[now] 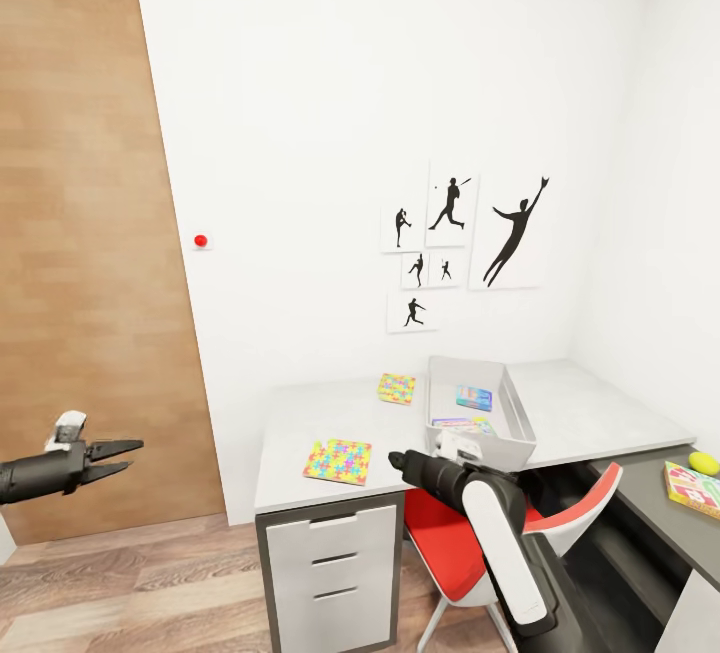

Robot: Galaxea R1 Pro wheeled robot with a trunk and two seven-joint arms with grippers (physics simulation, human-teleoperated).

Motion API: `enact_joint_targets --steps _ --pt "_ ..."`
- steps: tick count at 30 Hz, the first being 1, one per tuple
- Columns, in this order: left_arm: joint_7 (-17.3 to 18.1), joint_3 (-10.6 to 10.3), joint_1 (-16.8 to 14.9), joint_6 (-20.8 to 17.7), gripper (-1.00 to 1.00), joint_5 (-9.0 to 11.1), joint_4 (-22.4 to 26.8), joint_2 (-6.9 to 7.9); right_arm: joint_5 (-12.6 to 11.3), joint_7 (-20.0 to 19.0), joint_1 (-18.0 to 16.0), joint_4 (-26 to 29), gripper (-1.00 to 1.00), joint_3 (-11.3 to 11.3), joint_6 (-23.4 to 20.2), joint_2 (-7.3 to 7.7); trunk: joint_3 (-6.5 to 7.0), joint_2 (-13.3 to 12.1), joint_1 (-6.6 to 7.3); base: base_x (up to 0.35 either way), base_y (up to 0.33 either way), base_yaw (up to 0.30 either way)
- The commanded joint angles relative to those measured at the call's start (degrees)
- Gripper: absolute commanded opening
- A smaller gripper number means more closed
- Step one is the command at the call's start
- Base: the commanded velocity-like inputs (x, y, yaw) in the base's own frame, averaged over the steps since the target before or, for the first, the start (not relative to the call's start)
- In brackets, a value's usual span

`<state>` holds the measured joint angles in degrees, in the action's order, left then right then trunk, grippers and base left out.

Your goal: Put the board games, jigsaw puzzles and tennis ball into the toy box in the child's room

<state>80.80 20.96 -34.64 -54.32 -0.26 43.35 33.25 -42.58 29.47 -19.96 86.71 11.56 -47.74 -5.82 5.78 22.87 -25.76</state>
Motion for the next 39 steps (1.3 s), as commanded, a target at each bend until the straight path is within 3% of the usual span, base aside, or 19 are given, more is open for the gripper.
enact_joint_targets --steps 1,2,3,6,7,9,12,19,29,39 --pt "-2.0 0.1 0.0 -0.7 1.0 0.0 0.0 -0.06 -0.6 1.6 -0.1 0.0 1.0 0.2 -0.1 -0.2 -0.03 0.0 -0.02 0.0 0.0 0.0" --pt "-6.5 0.1 -0.1 -0.8 1.0 0.0 0.0 -0.17 -0.6 2.9 -0.1 0.0 1.0 0.5 -0.3 -0.47 -0.03 0.0 -0.02 0.0 0.0 0.0" --pt "-8.9 0.2 -0.1 -0.8 1.0 0.0 0.0 -0.23 -0.6 3.4 -0.1 0.0 1.0 0.6 -0.3 -0.57 -0.03 0.0 -0.02 0.0 0.0 0.0" --pt "-23.4 0.8 -0.3 -1.0 1.0 0.2 0.0 -0.66 -0.6 4.8 -0.2 0.0 1.0 0.9 -0.3 -0.85 -0.03 0.0 -0.02 0.0 0.0 0.0" --pt "-25.8 0.8 -0.4 -0.9 1.0 0.3 0.0 -0.88 -0.6 4.9 -0.2 0.0 1.0 0.9 -0.2 -0.87 -0.03 0.0 -0.02 0.0 0.0 0.0" --pt "-34.5 1.0 -0.5 -0.8 1.0 0.5 0.0 -2.46 -0.6 5.1 -0.2 0.1 1.0 0.9 0.1 -0.93 -0.03 0.0 -0.02 0.0 0.0 0.0" --pt "-40.9 2.1 -0.5 -0.6 1.0 0.6 0.1 -4.09 -0.6 5.3 -0.2 0.1 1.0 1.2 0.1 -1.29 -0.03 0.0 -0.02 0.0 0.0 0.0" --pt "-43.8 2.9 -0.5 0.8 1.0 0.4 0.1 -4.83 -0.5 5.5 -0.2 0.0 1.0 2.1 0.0 -1.99 -0.03 0.0 -0.02 0.054 0.0 0.0" --pt "-46.5 3.0 -0.4 3.2 1.0 0.4 0.2 -5.01 -0.6 5.5 -0.1 0.0 1.0 2.2 -0.1 -2.09 -0.03 0.0 -0.02 0.287 0.0 0.0" --pt "-47.2 3.0 -0.4 3.3 1.0 0.4 0.2 -5.0 -0.7 5.6 -0.2 -0.1 1.0 2.2 -0.2 -2.14 -0.53 0.0 -0.02 0.147 0.0 0.0"
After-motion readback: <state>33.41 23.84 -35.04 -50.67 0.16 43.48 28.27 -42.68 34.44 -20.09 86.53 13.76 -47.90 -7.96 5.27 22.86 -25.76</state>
